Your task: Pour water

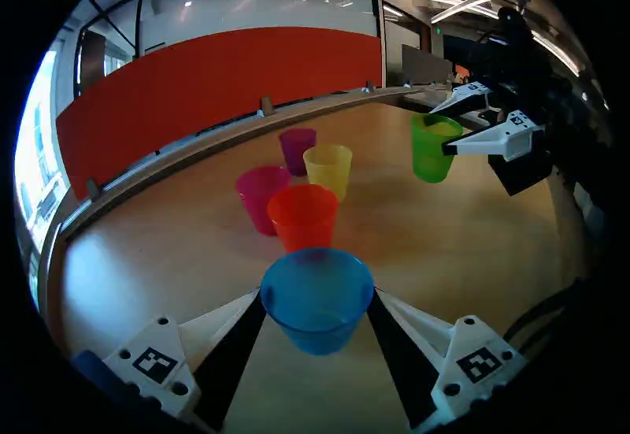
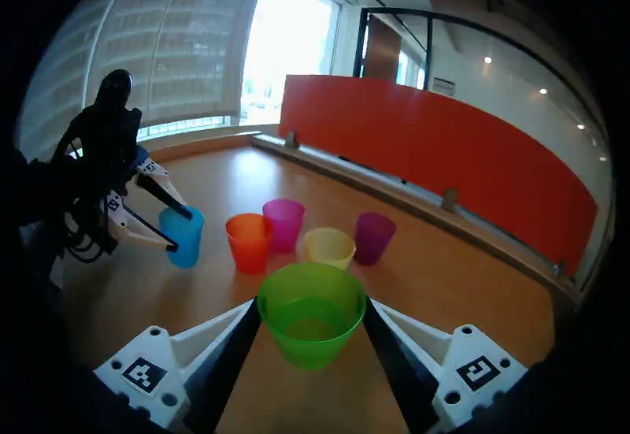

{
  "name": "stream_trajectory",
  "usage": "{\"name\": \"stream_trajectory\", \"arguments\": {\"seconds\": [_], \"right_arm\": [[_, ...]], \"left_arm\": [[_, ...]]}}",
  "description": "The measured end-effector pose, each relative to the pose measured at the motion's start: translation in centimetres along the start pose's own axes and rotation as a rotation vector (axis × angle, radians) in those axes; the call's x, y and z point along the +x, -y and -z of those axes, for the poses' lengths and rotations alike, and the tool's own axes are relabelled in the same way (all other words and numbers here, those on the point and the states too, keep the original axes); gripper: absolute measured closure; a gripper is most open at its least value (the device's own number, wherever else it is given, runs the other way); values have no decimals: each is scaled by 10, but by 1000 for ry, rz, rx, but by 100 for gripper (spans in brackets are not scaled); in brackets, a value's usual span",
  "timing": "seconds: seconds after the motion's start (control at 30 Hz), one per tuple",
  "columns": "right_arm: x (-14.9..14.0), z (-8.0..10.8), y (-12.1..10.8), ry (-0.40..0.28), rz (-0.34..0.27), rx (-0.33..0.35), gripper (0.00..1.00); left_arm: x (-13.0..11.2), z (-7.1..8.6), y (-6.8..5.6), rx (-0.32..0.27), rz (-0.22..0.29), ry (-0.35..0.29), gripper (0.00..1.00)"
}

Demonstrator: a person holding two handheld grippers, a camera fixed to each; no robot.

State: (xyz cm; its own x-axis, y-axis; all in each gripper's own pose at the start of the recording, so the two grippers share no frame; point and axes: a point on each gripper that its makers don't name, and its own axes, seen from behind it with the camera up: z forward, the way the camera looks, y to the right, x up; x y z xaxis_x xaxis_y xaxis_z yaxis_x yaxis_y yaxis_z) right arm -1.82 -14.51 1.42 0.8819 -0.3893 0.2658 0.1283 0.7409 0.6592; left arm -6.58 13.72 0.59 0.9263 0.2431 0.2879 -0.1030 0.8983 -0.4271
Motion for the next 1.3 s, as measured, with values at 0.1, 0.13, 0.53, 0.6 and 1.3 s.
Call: {"name": "stream_trajectory", "arguments": {"seconds": [0.1,0.13,0.53,0.6,1.3], "right_arm": [[-3,-1,-4,6,0,-4,7],[-4,-2,-5,8,0,-5,7],[-11,-8,-13,26,-6,-11,7],[-12,-10,-14,29,-7,-11,7],[-46,-28,-13,119,-50,1,7]], "left_arm": [[-1,-3,0,0,0,5,13],[-1,-4,0,-1,0,7,13],[-9,-9,0,-4,-1,32,12],[-11,-10,1,-2,-1,35,12],[-27,-14,-7,-28,1,86,10]]}}
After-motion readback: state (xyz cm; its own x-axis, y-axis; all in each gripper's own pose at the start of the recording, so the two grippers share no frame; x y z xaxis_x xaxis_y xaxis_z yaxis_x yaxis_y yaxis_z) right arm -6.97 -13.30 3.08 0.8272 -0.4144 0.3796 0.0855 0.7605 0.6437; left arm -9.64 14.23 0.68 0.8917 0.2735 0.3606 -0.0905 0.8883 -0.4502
